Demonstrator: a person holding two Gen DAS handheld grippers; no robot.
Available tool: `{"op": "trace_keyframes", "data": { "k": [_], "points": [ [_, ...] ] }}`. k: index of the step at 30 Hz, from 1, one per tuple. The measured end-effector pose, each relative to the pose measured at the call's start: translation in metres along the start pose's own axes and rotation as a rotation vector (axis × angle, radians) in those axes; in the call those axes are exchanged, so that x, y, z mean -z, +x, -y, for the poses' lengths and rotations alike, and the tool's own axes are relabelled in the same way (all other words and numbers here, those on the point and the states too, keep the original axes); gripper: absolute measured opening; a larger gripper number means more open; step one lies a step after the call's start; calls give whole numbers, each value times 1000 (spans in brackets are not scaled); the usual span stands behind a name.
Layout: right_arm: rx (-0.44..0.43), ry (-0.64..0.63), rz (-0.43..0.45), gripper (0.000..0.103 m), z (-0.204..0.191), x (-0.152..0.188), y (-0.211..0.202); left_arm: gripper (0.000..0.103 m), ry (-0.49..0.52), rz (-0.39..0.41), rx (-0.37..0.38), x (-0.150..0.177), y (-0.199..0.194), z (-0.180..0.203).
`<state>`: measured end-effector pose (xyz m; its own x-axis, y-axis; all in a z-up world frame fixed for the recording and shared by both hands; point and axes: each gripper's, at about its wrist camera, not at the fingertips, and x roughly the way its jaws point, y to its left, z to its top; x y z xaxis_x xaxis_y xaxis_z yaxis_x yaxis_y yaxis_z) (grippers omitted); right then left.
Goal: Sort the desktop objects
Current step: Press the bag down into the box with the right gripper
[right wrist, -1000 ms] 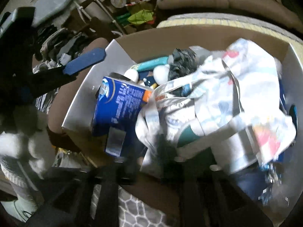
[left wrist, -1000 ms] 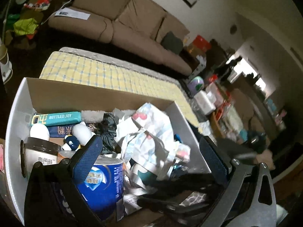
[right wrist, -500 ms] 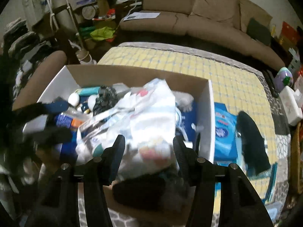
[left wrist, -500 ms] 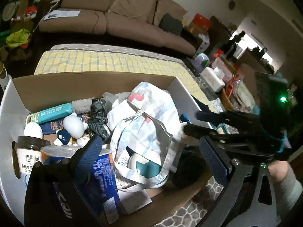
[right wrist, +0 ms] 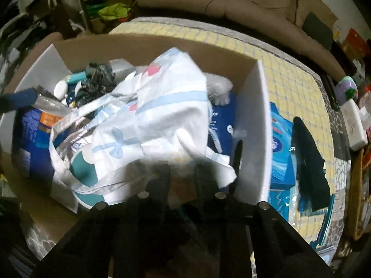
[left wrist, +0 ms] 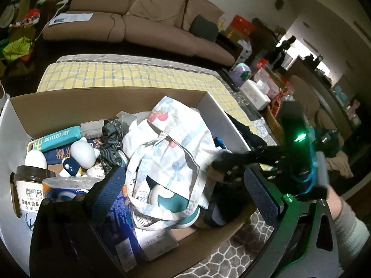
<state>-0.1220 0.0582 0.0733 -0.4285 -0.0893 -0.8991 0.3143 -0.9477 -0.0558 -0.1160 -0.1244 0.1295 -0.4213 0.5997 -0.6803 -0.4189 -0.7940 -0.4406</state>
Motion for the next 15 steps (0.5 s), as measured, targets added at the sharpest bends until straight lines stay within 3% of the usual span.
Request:
{"op": "trace_keyframes", "data": {
  "k": [2, 6, 15],
  "points": [
    [-8, 17, 49, 24, 0, 0, -17, 103, 18, -3, -13, 2, 0, 4],
    [-11, 24, 103, 42, -2, 3, -41, 103, 67, -4, -60, 9, -3, 11],
    [27, 19, 121, 45, -10, 23, -60, 103, 97, 13, -144, 24, -20, 10]
  ]
}}
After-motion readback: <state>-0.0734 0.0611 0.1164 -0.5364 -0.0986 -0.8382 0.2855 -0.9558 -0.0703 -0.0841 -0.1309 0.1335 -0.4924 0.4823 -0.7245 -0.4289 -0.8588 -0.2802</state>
